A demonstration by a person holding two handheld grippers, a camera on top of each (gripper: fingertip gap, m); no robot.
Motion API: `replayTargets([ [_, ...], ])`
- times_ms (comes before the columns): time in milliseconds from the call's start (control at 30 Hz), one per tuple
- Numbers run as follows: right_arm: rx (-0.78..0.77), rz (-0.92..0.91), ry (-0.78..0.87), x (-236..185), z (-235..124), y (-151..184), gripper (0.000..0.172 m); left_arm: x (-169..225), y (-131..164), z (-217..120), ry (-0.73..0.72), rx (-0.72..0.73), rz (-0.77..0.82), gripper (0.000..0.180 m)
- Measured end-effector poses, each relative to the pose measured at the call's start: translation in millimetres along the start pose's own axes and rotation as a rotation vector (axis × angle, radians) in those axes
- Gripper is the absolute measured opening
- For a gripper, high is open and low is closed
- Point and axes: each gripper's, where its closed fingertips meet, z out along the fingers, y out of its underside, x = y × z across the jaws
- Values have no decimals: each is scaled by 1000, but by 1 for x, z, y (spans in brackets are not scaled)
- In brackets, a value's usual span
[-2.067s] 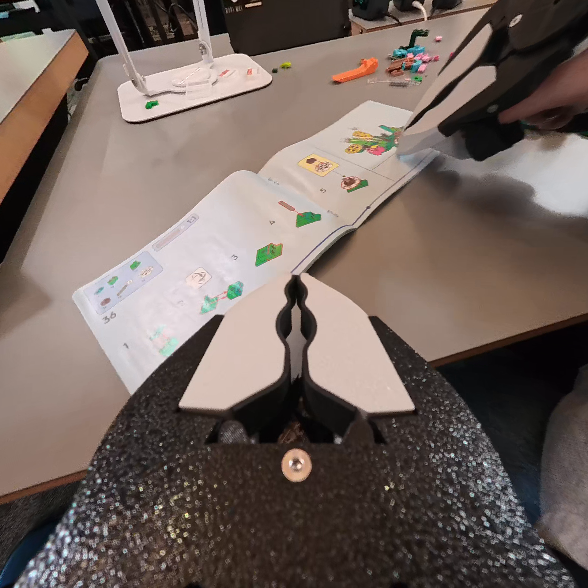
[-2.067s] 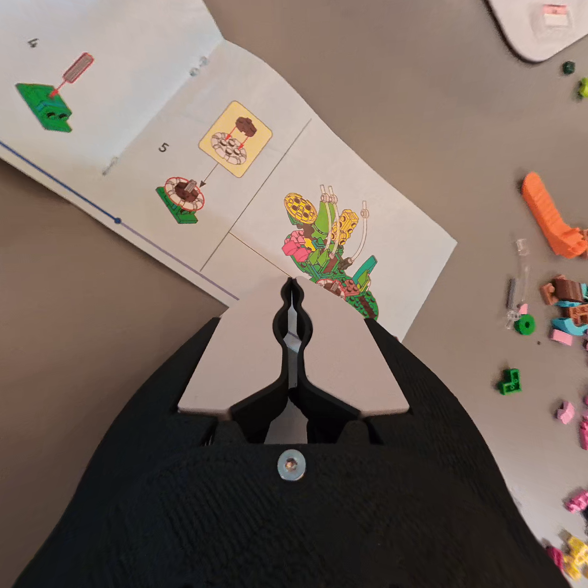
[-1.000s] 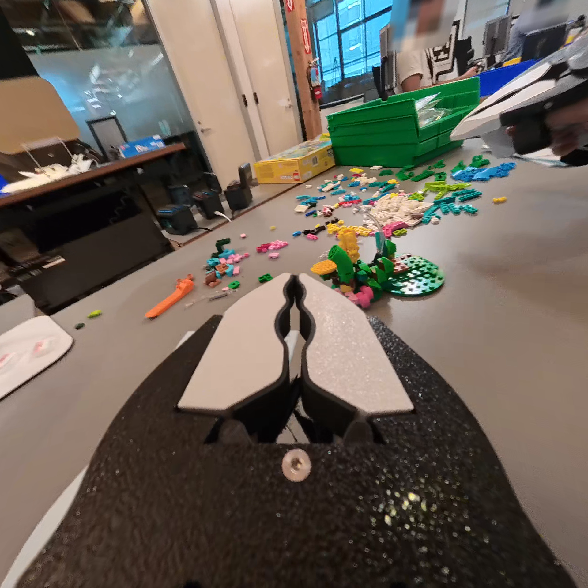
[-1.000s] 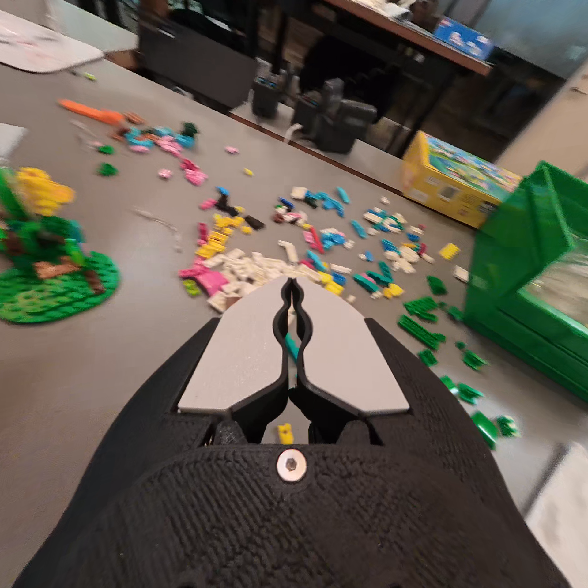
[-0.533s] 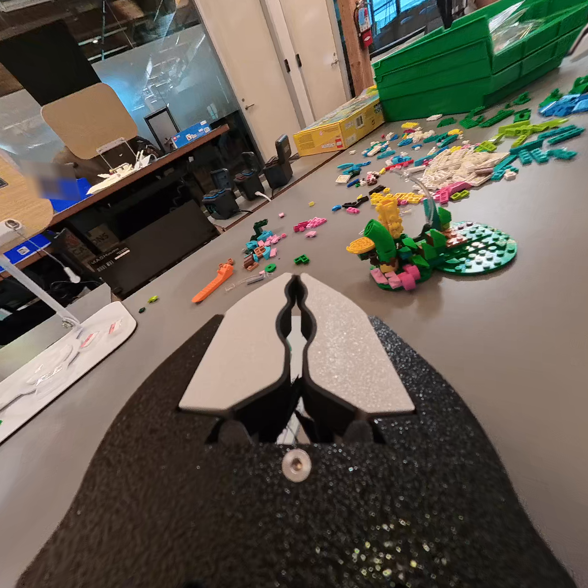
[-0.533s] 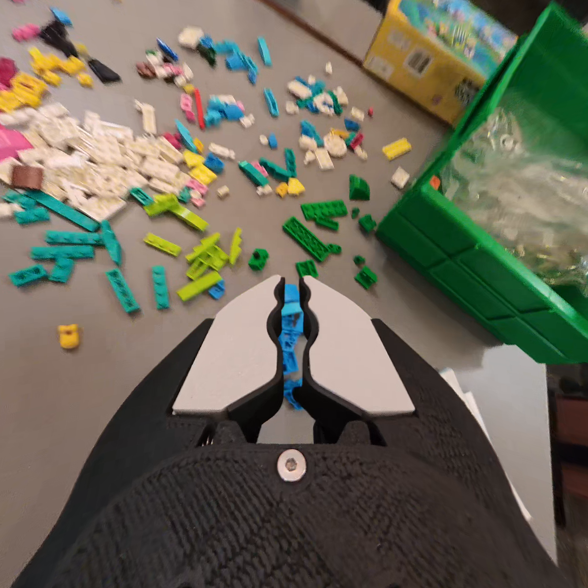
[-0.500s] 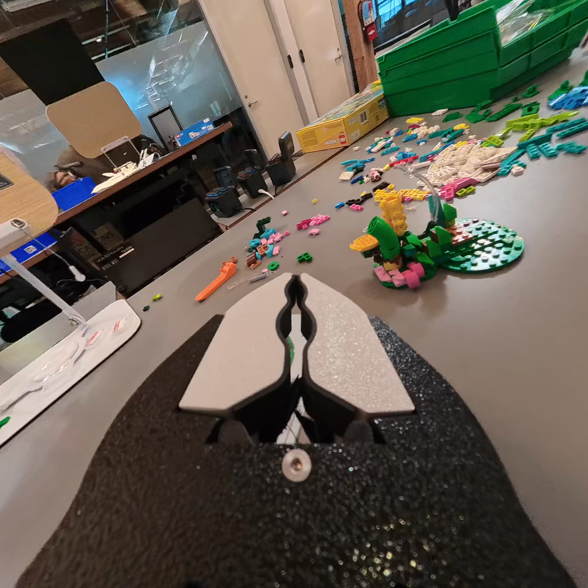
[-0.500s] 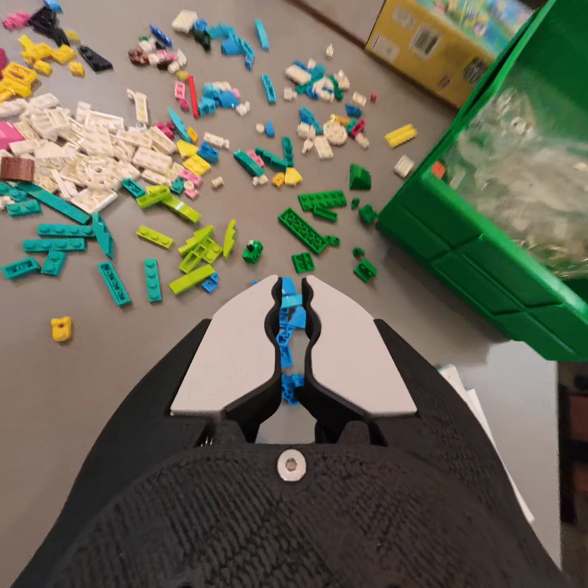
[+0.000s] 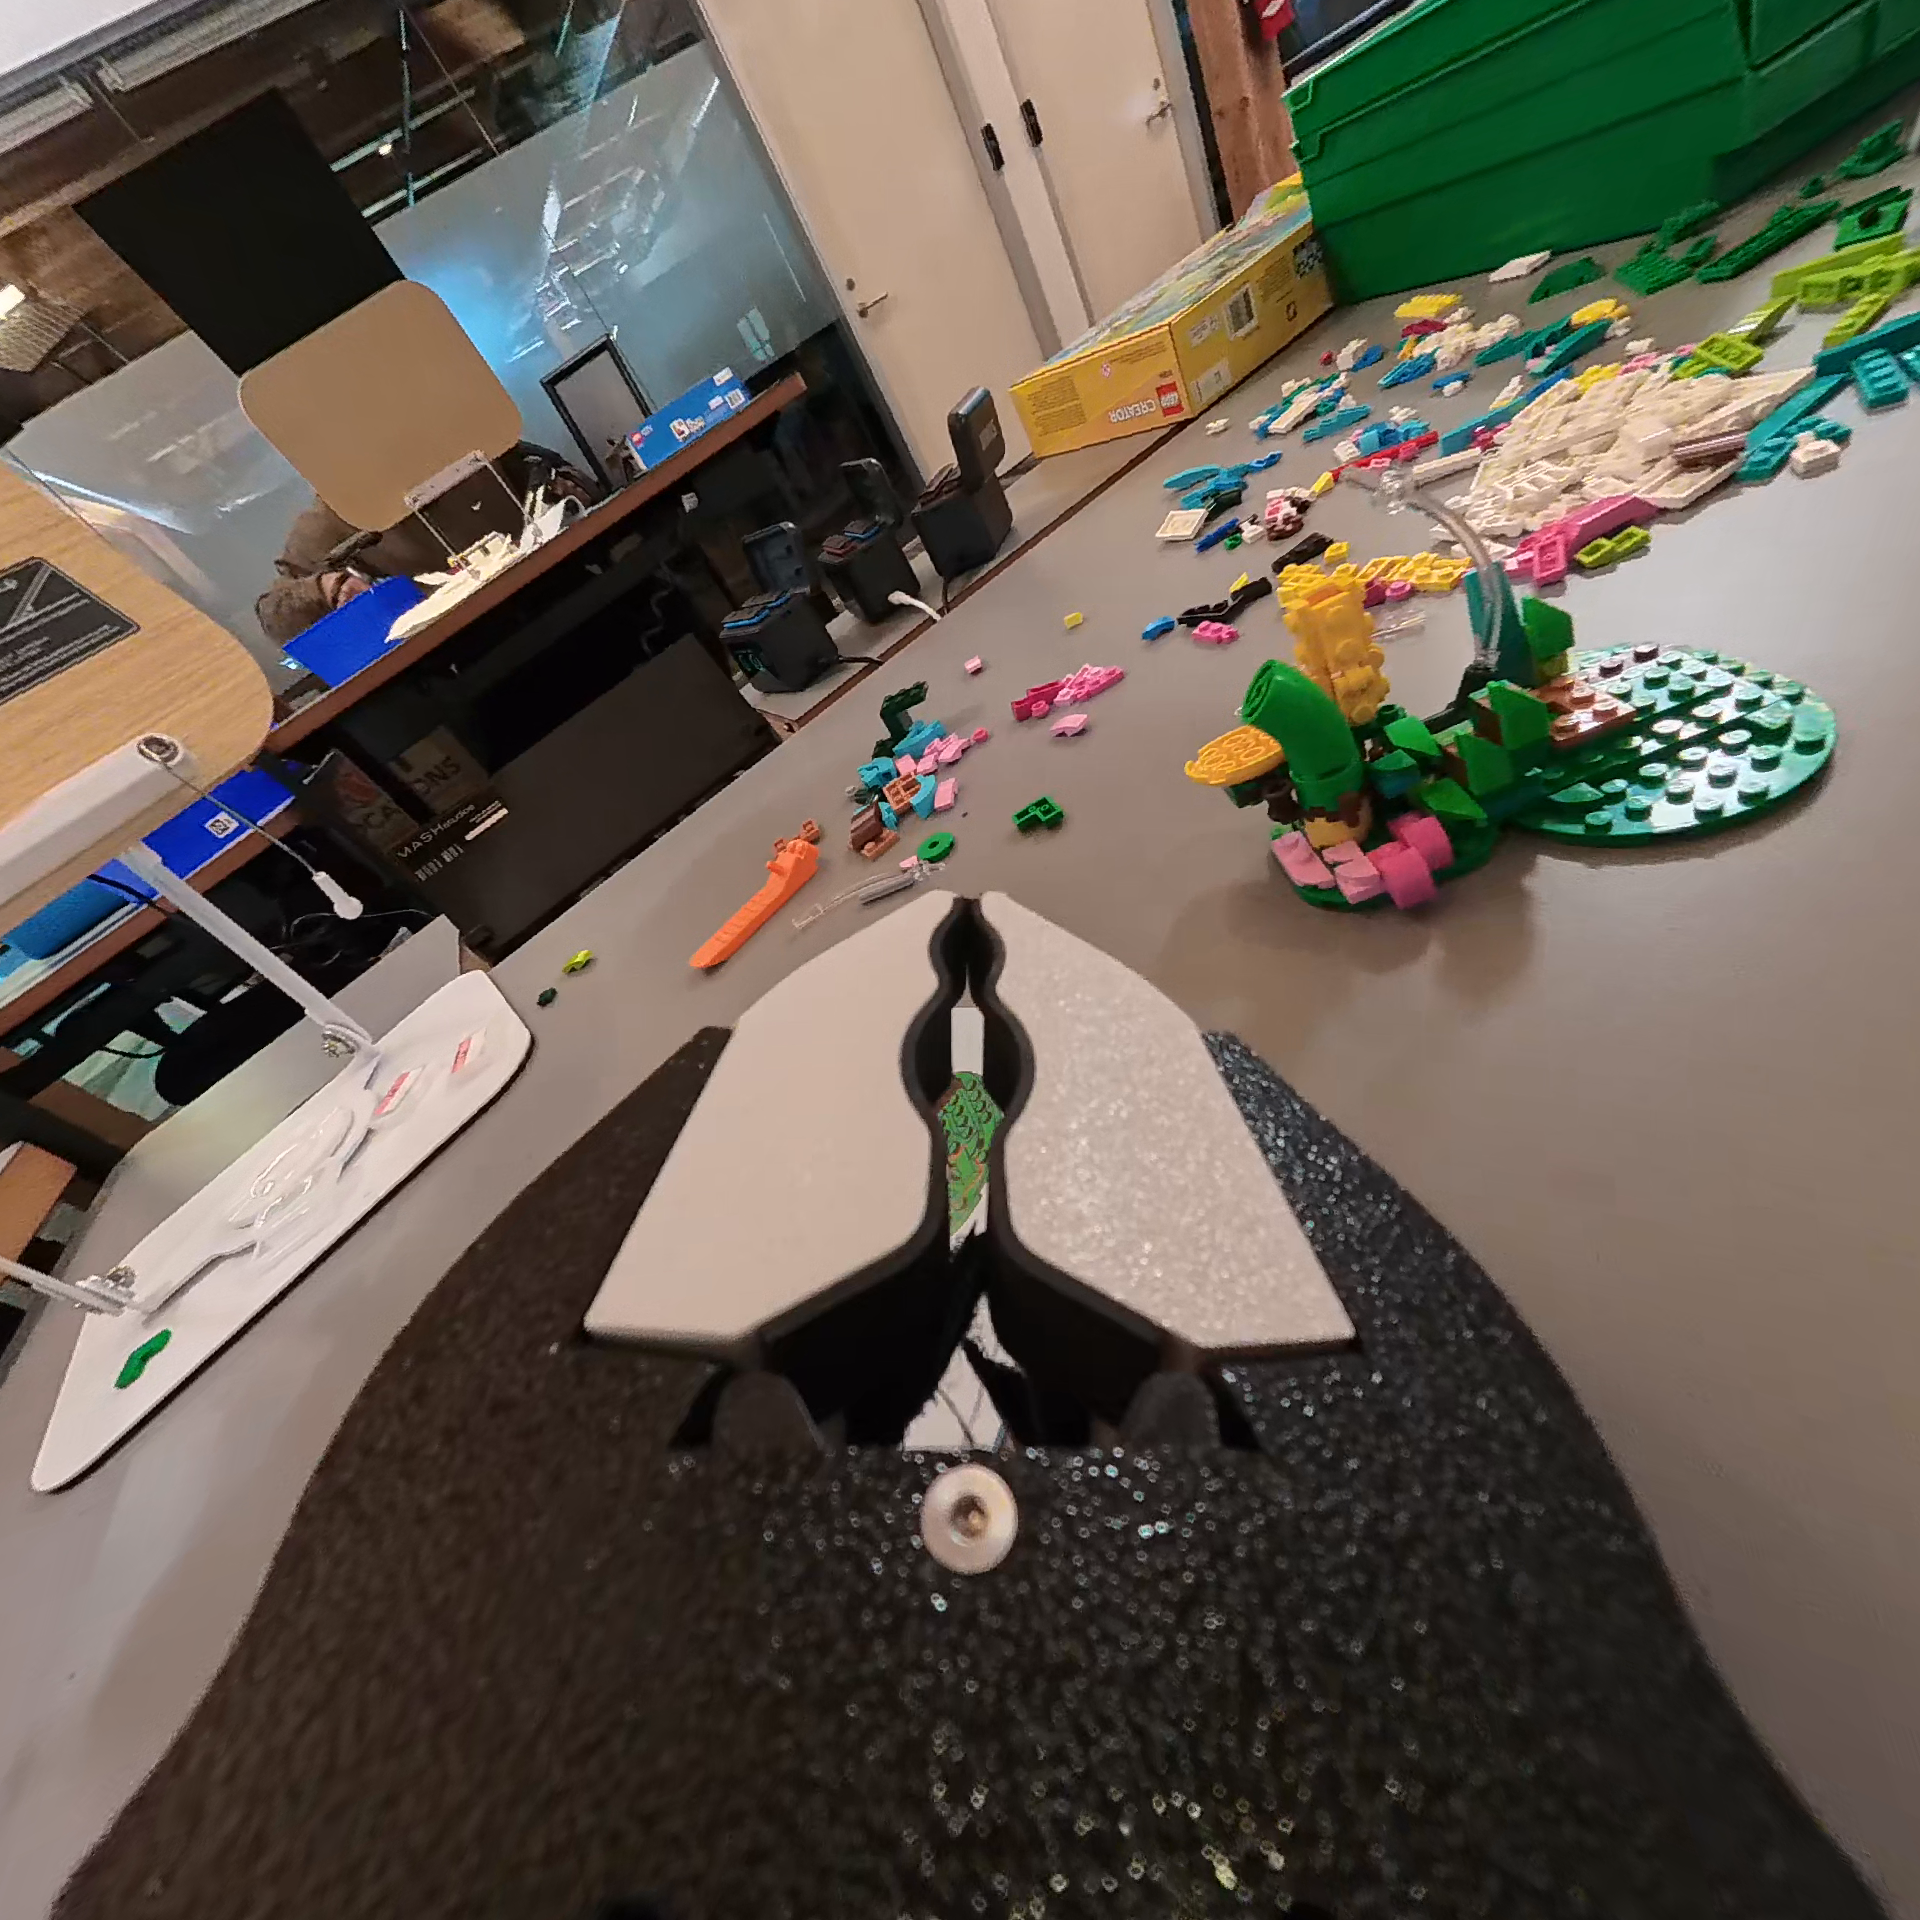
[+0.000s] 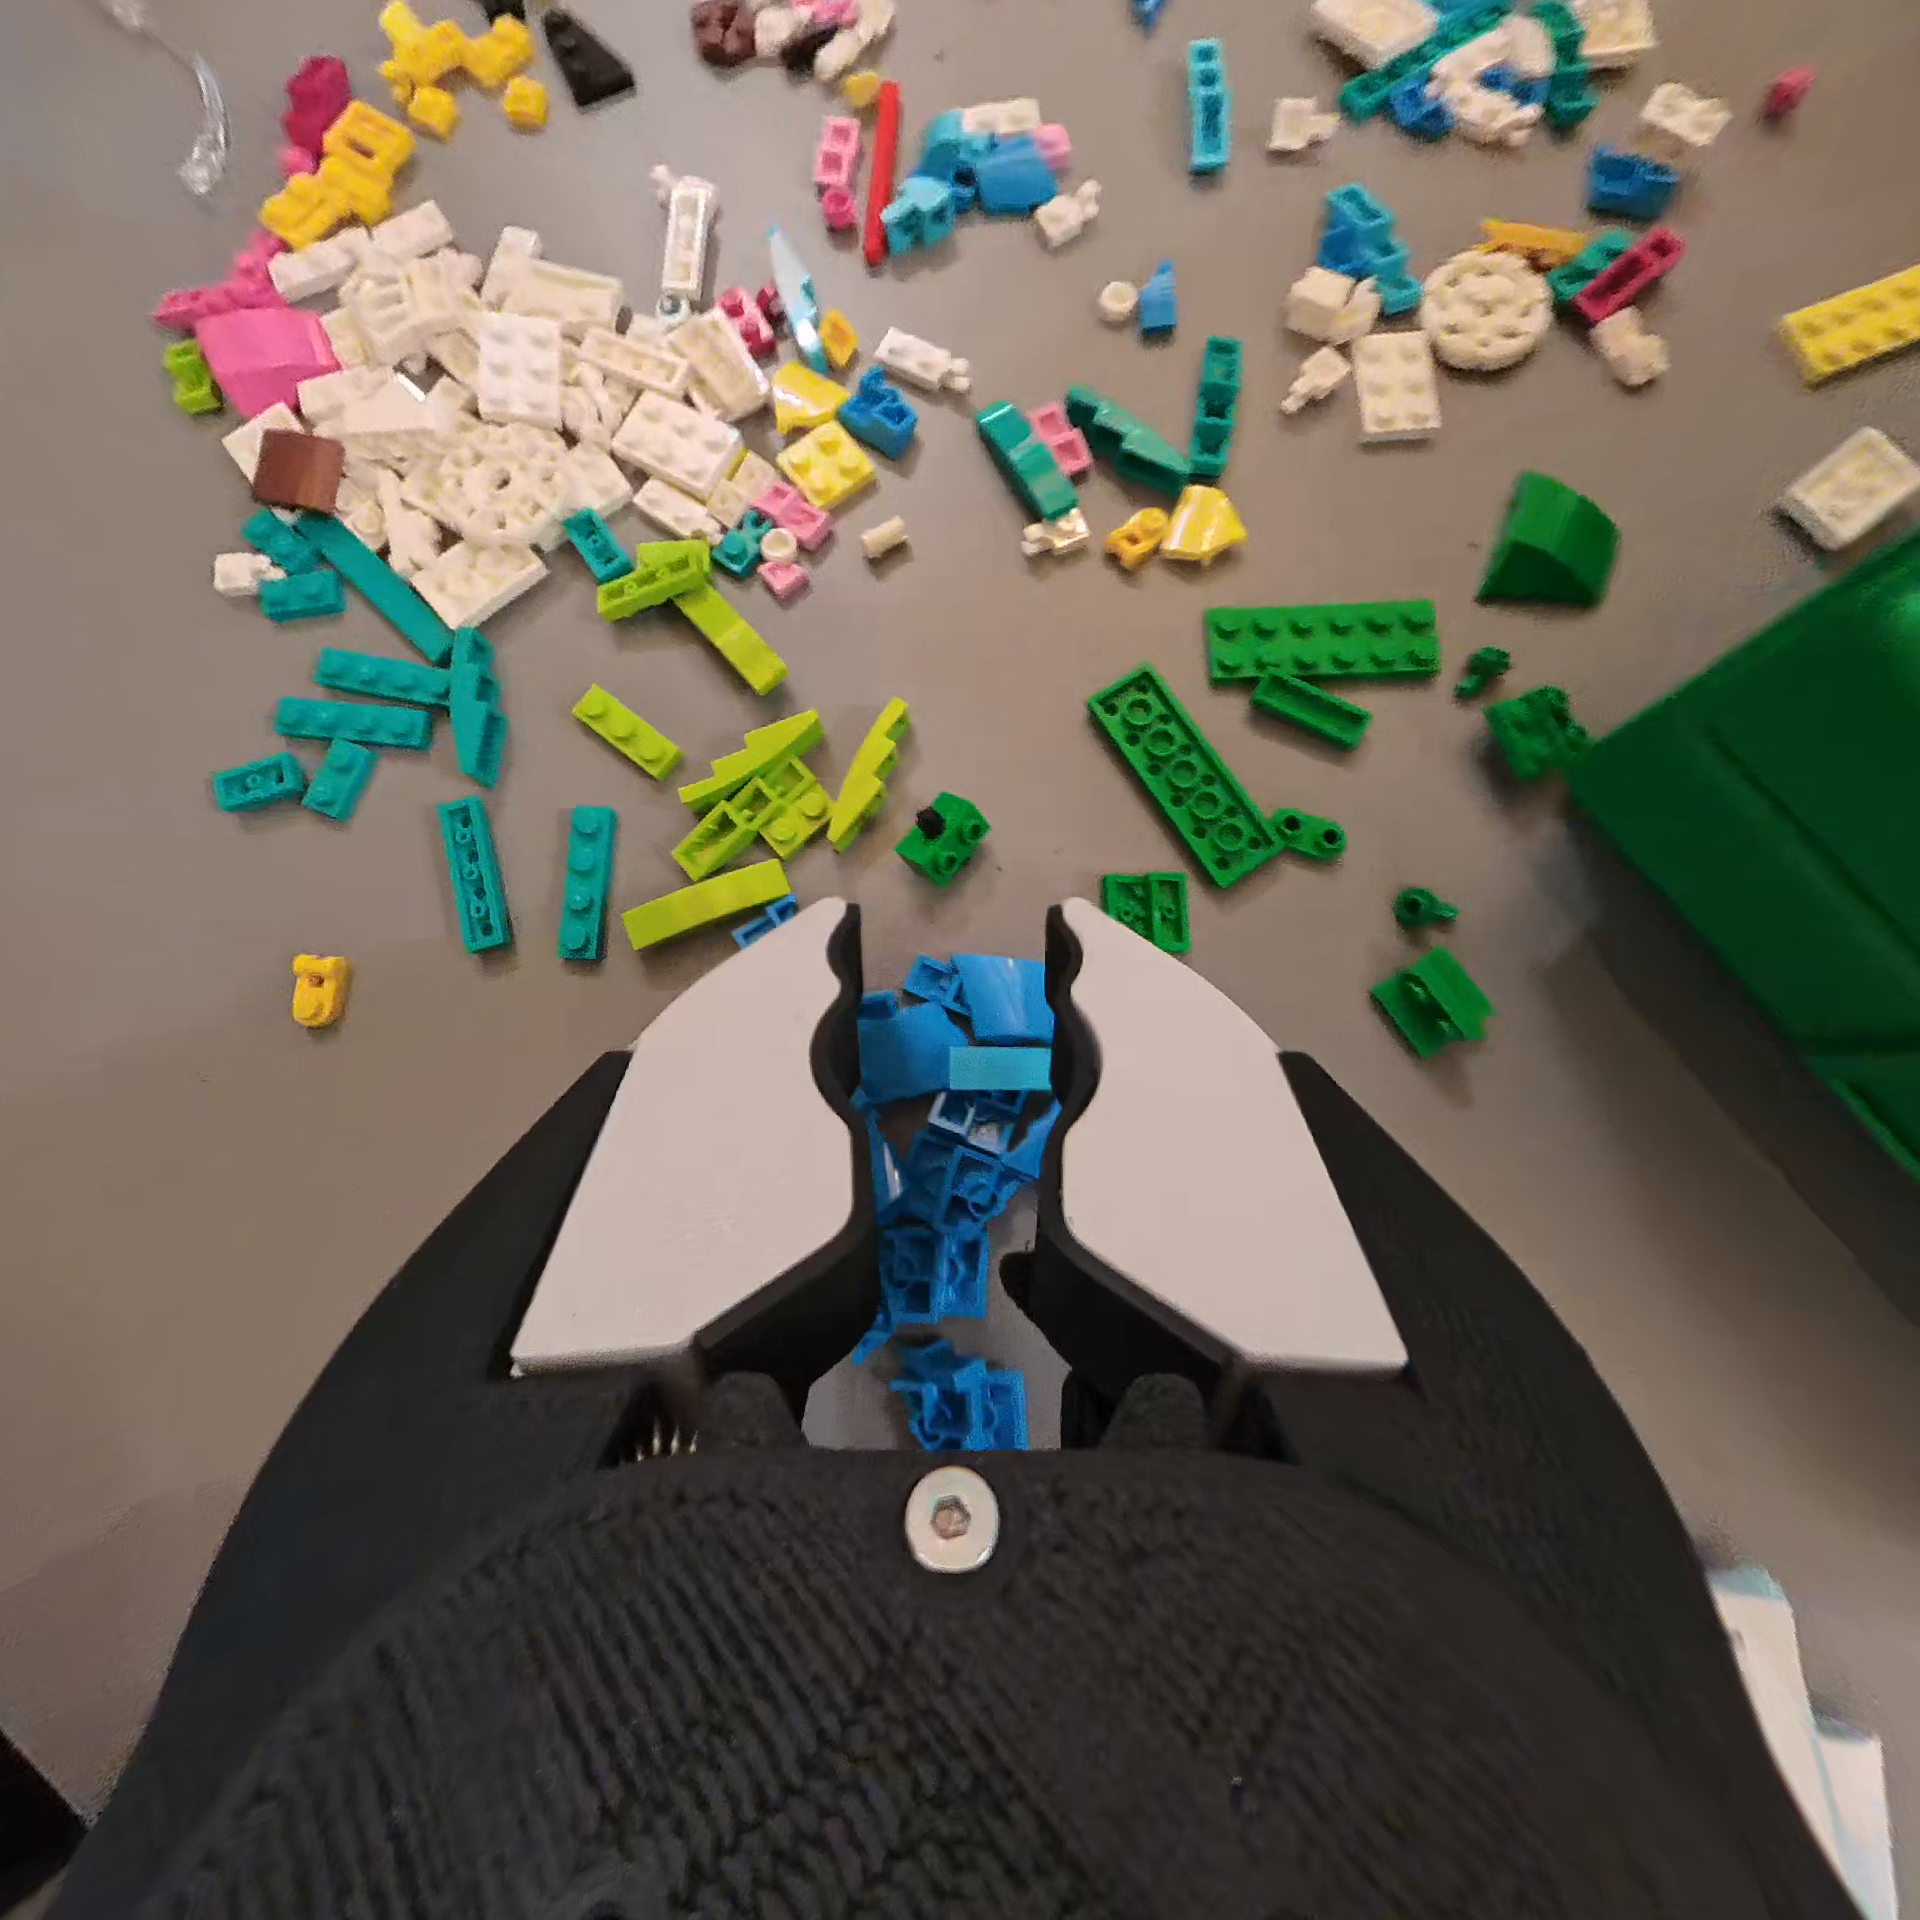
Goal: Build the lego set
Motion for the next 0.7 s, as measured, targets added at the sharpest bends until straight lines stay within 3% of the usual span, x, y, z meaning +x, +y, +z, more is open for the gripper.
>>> replayTargets([
  [433,-98,10,-9,-2,24,-3,13,5,-1,0,23,7,17,0],
  [700,-50,-215,191,-21,5,-23,13,5,-12,-8,28,75,13,0],
])
